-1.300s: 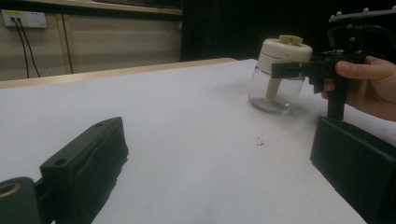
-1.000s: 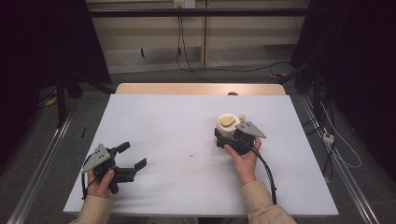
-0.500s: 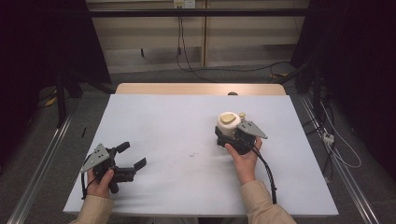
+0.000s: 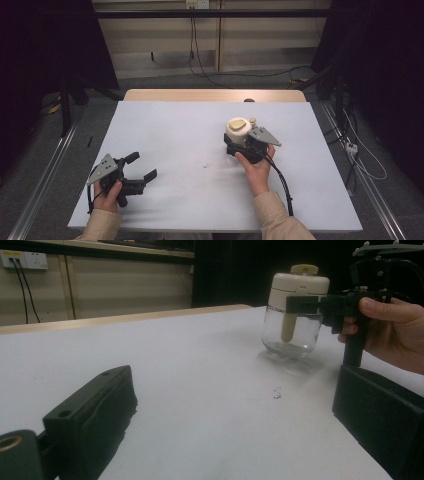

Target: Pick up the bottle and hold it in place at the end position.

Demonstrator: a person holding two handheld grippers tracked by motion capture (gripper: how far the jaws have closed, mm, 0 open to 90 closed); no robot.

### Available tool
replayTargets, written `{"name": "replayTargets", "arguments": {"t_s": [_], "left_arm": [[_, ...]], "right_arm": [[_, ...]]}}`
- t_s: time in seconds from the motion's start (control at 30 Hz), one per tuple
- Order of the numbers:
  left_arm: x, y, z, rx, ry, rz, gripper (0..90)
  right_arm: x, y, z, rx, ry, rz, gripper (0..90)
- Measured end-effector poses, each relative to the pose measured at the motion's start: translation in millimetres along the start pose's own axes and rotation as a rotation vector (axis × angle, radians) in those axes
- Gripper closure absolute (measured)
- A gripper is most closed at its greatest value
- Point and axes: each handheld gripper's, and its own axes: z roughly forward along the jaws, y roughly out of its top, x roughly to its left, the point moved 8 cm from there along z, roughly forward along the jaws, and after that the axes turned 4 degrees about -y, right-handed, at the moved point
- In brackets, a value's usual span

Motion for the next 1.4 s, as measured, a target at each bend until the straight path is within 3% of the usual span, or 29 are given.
{"name": "replayTargets", "arguments": {"t_s": [0.87,1.4], "left_arm": [[0.3,0.4,-0.2,-0.004,-0.002,-0.002,3.4],[0.2,-0.5,0.7,0.004,-0.008,0.001,3.4]], "right_arm": [[32.8,5.5,22.4,0.007,0.044,-0.023,6.7],[33.4,2.7,28.5,0.014,0.04,-0.017,6.8]]}}
